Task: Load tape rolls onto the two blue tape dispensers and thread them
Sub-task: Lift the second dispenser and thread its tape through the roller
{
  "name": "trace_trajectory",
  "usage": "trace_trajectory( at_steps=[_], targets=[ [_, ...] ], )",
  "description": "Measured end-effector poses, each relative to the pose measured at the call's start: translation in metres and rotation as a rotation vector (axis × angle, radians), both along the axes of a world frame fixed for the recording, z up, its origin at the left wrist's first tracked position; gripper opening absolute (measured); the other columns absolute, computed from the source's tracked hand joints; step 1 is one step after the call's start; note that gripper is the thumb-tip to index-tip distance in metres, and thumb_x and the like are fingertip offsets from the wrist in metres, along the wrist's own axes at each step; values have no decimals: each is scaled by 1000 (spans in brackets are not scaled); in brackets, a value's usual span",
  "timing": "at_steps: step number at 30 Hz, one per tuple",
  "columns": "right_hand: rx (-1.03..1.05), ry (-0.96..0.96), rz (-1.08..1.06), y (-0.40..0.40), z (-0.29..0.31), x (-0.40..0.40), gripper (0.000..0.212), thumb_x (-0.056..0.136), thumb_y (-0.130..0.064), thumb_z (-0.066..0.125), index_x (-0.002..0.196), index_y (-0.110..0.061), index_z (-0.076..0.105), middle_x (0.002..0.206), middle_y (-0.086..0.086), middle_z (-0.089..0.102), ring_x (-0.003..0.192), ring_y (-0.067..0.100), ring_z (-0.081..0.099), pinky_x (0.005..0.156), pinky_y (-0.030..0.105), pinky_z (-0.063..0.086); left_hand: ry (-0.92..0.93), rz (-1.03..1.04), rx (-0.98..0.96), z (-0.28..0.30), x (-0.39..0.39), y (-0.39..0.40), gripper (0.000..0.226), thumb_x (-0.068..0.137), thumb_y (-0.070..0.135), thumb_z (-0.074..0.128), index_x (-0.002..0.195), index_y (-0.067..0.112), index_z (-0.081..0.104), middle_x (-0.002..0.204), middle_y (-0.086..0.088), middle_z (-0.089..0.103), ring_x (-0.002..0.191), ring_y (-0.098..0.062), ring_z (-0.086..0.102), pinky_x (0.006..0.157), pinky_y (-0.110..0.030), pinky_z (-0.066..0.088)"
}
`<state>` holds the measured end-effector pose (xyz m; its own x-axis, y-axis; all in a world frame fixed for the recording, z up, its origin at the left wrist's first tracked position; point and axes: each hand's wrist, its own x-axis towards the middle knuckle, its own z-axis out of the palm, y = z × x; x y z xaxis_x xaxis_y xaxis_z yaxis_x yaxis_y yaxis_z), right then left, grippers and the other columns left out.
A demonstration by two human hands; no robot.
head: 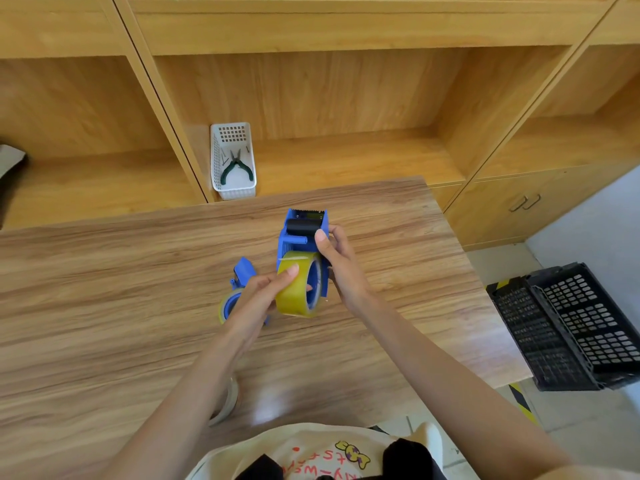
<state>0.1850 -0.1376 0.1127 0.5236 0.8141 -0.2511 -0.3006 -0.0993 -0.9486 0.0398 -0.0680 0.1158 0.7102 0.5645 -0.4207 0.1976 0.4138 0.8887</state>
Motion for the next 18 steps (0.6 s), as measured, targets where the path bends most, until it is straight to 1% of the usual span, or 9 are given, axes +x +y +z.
trace_trajectory(
  at_steps=[2, 5, 6, 8, 10, 12, 14, 16, 18],
  targets=[
    [-17, 15, 2, 0, 1, -2, 28, 101, -35, 50, 118, -12, 51, 104, 3, 67, 81, 8, 66, 67, 18, 52, -2, -12, -35, -2, -1, 2, 35, 80, 46, 69, 82, 13, 78, 85, -6, 77, 84, -18, 70, 85, -36, 52],
    [-13, 23, 40, 0, 1, -4, 25, 100, -38, 50, 114, -17, 51, 101, -2, 68, 81, 8, 66, 66, 19, 52, -15, -18, -86, -5, -5, 5, 38, 77, 44, 69, 90, 10, 77, 90, -6, 77, 87, -19, 71, 75, -31, 55],
    [-10, 17, 46, -1, 2, -5, 23, 101, -37, 50, 114, -18, 51, 102, -1, 67, 82, 8, 66, 67, 18, 52, -15, -13, -91, -6, -6, 7, 39, 77, 43, 70, 92, 8, 76, 91, -7, 77, 88, -19, 71, 74, -31, 55],
    [3, 9, 45, -1, 2, -4, 23, 102, -32, 48, 117, -14, 51, 104, 0, 67, 85, 9, 66, 69, 18, 52, 8, 6, -99, -5, -5, 8, 51, 73, 45, 75, 101, 2, 74, 100, -13, 76, 97, -23, 70, 81, -36, 55],
    [14, -2, 48, -1, 1, -4, 29, 103, -28, 48, 122, -7, 48, 108, 4, 66, 91, 13, 65, 74, 21, 52, 47, 30, -114, -4, -4, 10, 73, 63, 53, 82, 112, 0, 69, 112, -17, 73, 106, -26, 69, 91, -43, 54],
    [28, -17, 67, -1, -1, -4, 32, 102, -27, 48, 124, -4, 47, 111, 7, 65, 96, 17, 64, 79, 25, 53, 77, 39, -121, -1, -2, 9, 86, 58, 60, 83, 118, 1, 65, 116, -18, 71, 108, -28, 68, 96, -47, 53],
    [42, -30, 95, 0, -2, -5, 32, 102, -27, 49, 124, -5, 47, 113, 10, 64, 100, 18, 64, 82, 25, 54, 98, 36, -98, 0, -1, 9, 83, 61, 62, 79, 114, 0, 68, 111, -19, 73, 106, -30, 69, 98, -48, 51],
    [58, -32, 107, 0, -3, -6, 31, 102, -25, 49, 123, -4, 46, 114, 12, 62, 101, 19, 62, 81, 24, 54, 104, 18, -65, 2, 1, 9, 66, 71, 58, 74, 105, 0, 73, 102, -17, 76, 101, -31, 69, 98, -47, 48],
    [47, -29, 99, 0, -4, -6, 35, 101, -28, 49, 124, -2, 45, 113, 12, 61, 100, 19, 62, 79, 22, 54, 116, 11, -50, 5, 1, 8, 52, 82, 52, 68, 99, 4, 75, 94, -13, 77, 95, -27, 70, 96, -45, 49]
  ],
)
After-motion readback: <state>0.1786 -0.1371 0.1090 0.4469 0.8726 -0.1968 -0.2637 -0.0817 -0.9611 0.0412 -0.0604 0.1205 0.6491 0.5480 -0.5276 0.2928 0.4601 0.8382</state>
